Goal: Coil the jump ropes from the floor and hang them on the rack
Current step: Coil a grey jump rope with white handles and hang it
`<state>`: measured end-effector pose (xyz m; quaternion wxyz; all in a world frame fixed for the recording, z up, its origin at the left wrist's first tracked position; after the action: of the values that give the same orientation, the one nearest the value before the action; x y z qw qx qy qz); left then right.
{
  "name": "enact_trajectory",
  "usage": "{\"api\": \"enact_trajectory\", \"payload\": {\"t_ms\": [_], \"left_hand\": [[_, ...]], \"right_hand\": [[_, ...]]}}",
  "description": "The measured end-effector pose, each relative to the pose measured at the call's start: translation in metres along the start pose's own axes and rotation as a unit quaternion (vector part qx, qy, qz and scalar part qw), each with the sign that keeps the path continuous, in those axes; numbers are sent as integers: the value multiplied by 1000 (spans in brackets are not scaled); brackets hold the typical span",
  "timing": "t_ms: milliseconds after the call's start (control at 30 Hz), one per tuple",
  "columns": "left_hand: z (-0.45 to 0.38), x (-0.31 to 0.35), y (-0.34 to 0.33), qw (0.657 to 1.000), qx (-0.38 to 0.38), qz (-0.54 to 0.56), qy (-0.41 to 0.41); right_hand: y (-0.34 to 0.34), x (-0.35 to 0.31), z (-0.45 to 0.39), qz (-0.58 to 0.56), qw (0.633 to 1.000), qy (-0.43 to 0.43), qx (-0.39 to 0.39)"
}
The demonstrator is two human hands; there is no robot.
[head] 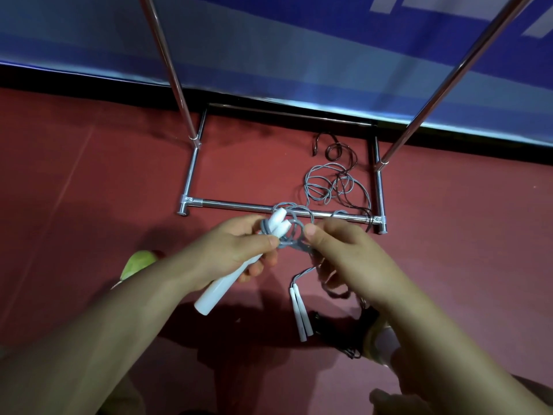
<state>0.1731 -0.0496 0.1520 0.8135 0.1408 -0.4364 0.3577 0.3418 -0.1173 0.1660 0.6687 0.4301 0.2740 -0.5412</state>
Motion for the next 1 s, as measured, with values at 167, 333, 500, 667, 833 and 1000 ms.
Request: {"api": "enact_trajectory", "payload": {"t_ms": [167,333,500,667,833,1000], "left_hand": [[4,-1,-12,997,-63,-52,17],[6,-5,-10,994,-88,-23,61],[5,-7,-16,995,-48,-57,68],[5,-6,-21,994,20,-105,-2],[3,-8,-20,991,39,-126,-20],[1,-10,-14,992,28,-119,-35]], "right_hand": [[-8,1,-4,46,996,72,-31],[-7,6,-7,129,988,85,12],[-9,11,-8,168,981,81,59],[-23,14,-8,143,982,43,118],[-31,16,-9,121,986,-12,111],[-32,14,-9,69,993,-37,87]]}}
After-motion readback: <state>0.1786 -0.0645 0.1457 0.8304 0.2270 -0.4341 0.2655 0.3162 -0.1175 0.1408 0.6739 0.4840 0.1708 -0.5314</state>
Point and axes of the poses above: each hand's wrist, its own z-axis away from the middle knuckle, its own y-axis out of the back of the hand, x = y × z, the point moved 2 cm from there along -z, towards the middle knuckle, and after that the axes turned 2 degrees about -z, right-handed, at the moved point
